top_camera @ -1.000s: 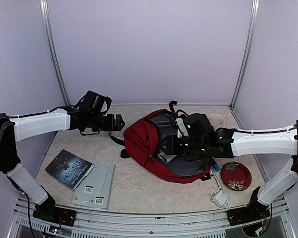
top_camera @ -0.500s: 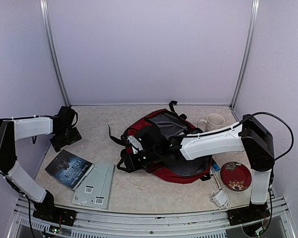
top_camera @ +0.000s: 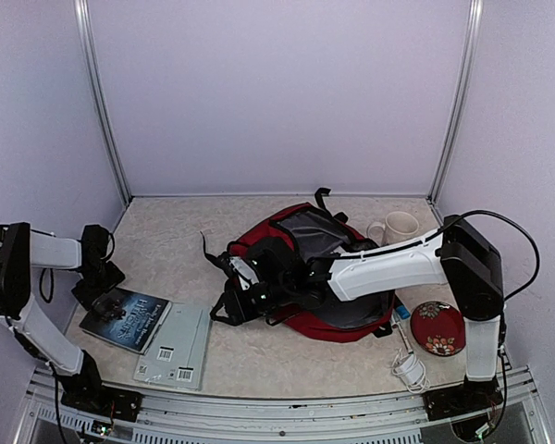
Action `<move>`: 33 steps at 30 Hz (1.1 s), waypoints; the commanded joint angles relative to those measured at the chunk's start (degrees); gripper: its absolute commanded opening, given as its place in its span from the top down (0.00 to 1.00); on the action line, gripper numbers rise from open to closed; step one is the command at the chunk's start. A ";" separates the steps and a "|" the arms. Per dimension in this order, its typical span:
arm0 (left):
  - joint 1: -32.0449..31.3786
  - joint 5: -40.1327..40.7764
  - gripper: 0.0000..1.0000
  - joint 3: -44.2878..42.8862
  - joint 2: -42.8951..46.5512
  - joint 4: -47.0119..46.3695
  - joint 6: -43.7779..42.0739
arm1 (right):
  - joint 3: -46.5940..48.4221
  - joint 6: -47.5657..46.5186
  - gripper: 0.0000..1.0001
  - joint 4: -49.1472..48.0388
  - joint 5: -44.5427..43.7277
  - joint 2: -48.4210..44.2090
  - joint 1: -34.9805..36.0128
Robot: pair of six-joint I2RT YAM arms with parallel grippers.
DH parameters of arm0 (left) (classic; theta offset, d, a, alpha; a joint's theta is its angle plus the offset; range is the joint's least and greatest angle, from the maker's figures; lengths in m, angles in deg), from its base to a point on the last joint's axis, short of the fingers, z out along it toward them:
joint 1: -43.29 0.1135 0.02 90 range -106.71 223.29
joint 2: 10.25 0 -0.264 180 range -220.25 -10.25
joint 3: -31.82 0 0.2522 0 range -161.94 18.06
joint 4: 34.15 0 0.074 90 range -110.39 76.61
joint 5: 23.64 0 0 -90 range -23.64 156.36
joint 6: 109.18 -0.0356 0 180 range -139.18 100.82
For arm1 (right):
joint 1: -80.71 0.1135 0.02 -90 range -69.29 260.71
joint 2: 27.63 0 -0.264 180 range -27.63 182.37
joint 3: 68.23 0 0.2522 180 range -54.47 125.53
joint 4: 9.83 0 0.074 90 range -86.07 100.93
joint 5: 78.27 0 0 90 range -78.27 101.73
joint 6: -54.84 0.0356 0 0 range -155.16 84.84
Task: Pack the student bag
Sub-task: Move the book to the book.
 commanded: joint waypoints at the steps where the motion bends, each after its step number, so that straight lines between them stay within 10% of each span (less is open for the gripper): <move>1: -6.64 -13.62 0.01 8.85 0.60 -1.19 8.82 | 2.56 2.19 0.50 -2.73 3.44 3.16 0.53; 17: -39.27 -14.57 0.01 6.00 9.58 5.28 26.98 | 3.63 7.07 0.45 -0.35 6.24 6.31 -1.67; 33: -47.27 -12.53 0.01 3.71 13.39 9.93 27.61 | -13.98 10.21 0.30 9.12 -5.95 -9.14 -3.07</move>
